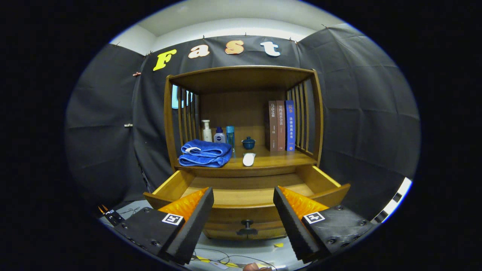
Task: Pull open the drawer, take out the items inside it, and place them on the countertop above the cabinet.
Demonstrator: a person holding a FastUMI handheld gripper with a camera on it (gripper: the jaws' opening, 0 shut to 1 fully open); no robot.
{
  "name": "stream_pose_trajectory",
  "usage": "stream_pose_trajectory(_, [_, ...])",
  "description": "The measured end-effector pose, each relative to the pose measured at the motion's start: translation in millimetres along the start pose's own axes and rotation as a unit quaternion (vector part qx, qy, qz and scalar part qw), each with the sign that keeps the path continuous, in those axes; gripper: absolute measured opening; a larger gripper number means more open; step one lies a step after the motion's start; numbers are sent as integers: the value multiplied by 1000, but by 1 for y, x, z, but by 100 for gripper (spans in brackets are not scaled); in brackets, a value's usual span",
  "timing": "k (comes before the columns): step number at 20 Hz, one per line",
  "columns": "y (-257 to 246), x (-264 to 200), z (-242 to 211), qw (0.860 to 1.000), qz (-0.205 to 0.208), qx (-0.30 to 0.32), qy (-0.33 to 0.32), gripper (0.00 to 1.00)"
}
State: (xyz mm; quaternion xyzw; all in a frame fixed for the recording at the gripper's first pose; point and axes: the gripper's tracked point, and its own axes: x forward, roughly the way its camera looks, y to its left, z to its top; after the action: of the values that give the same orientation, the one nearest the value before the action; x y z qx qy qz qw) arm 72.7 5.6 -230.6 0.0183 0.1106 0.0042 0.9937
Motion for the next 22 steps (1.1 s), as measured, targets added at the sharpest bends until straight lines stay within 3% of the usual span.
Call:
stream_pose_trajectory(5, [-13, 7, -65, 1000, -13, 0, -2, 100])
stream_pose_trajectory(10, [-22, 29, -103, 1000, -25, -13, -5, 99])
stream_pose_trajectory(22, [-10, 73, -114, 999, -13, -42, -6, 99])
